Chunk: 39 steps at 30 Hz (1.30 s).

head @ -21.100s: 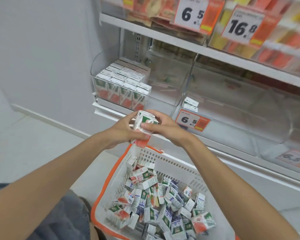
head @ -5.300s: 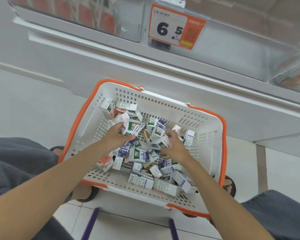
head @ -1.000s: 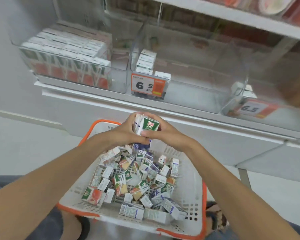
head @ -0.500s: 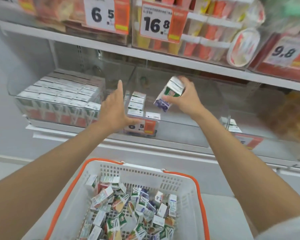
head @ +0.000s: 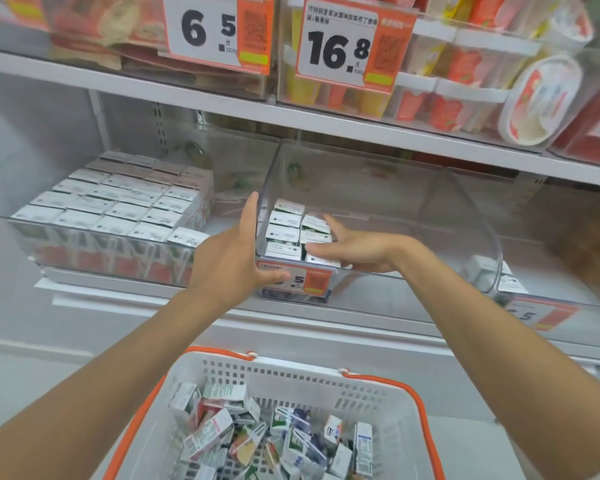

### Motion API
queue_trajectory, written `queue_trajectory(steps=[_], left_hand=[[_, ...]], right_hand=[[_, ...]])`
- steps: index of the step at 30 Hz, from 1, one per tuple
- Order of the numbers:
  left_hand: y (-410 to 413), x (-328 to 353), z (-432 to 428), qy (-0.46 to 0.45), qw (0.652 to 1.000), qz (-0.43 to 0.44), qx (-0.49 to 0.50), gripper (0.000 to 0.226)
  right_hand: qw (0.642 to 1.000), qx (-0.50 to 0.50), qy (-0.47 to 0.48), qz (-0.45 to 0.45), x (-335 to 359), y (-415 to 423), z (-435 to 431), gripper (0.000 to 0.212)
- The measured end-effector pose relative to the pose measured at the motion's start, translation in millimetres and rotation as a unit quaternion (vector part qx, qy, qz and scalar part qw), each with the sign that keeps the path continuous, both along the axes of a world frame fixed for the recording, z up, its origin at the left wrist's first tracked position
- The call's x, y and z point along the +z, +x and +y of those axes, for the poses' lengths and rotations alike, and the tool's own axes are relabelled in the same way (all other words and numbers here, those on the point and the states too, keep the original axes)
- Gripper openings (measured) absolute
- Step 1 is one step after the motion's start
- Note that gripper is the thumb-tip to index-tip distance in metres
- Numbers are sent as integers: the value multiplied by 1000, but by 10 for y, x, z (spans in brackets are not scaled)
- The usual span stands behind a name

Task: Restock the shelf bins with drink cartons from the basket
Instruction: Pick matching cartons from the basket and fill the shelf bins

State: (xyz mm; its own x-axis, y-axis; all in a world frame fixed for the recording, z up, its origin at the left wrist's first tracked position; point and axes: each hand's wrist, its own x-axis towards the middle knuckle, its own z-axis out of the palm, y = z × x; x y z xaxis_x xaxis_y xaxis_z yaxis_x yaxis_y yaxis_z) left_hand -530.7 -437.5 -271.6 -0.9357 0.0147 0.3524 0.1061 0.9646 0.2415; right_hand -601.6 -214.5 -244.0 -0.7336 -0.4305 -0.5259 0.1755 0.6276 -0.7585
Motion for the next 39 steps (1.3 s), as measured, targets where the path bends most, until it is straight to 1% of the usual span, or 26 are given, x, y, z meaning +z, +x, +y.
queue_trajectory(steps=[2,5,7,9,10,11,12,14,16,17,18,19,20,21,23,25,26,28,29,30,31,32,36,37,38,39], left_hand=[[-8,-17,8,-1,1000,1,4,132],[-31,-38,2,2,1000,2,10,133],[-26,-52,-4,8,1000,4,14,133],[-18,-16,3,20,1000,-14,2,134],[-9,13,9,33,999,-28,-9,134],[12,31,19,49,998,-36,-17,133],[45,46,31,58,998,-31,-20,130],[173,57,69,47,998,30,-5,118],[367,-13,120,45,993,113,-3,95],[475,-83,148,55,990,130,-15,84],[580,-187,172,74,989,122,-41,75],[688,-314,188,101,988,89,-72,69],[799,-469,191,130,986,36,-99,65],[930,-650,178,160,980,-27,-115,63],[1184,-1047,106,203,962,-145,-109,59],[1389,-1466,-36,212,946,-230,-82,58],[1471,-1649,-105,222,935,-267,-70,55],[1607,-1922,-242,262,904,-330,-66,35],[1635,-2018,-273,237,911,-330,-69,25],[1659,-2088,-304,228,914,-328,-74,26],[1661,-2201,-328,246,905,-341,-70,32],[1653,-2271,-334,292,883,-364,-52,37],[1571,-2325,-323,357,855,-376,2,37],[1550,-2351,-286,379,843,-382,14,37],[1537,-2368,-235,381,834,-397,24,38],[1521,-2384,-175,386,820,-422,34,43]], right_hand=[[1000,-12,-18,0,-16,1,-111,105],[998,-32,-46,-7,-23,20,-206,92],[998,-41,-49,-1,-13,50,-187,95],[999,-36,-11,19,54,109,-173,100],[998,-35,25,49,93,138,-169,103],[992,-39,60,103,124,168,-173,102],[980,-50,76,174,149,208,-184,96],[941,-83,64,323,167,369,-219,71],[886,-103,55,449,98,630,-258,45],[861,-112,43,494,23,783,-276,35],[845,-122,23,521,-81,947,-289,29],[840,-123,2,529,-213,1111,-293,24],[849,-112,-9,516,-378,1265,-282,22],[871,-92,-4,483,-576,1406,-256,21],[925,-38,45,375,-1059,1627,-161,24],[961,-2,112,252,-1583,1752,-35,30],[970,5,139,198,-1830,1783,19,34],[979,0,174,110,-2278,1803,78,41],[980,-3,186,74,-2478,1817,71,46],[979,-3,200,43,-2665,1847,52,54],[977,3,214,19,-2845,1884,26,61],[972,16,234,13,-3009,1921,-1,67],[929,71,351,97,-3321,1957,-37,72],[929,67,353,95,-3309,1923,-38,69],[939,53,329,83,-3272,1894,-47,63],[961,20,267,65,-3216,1887,-67,56]])
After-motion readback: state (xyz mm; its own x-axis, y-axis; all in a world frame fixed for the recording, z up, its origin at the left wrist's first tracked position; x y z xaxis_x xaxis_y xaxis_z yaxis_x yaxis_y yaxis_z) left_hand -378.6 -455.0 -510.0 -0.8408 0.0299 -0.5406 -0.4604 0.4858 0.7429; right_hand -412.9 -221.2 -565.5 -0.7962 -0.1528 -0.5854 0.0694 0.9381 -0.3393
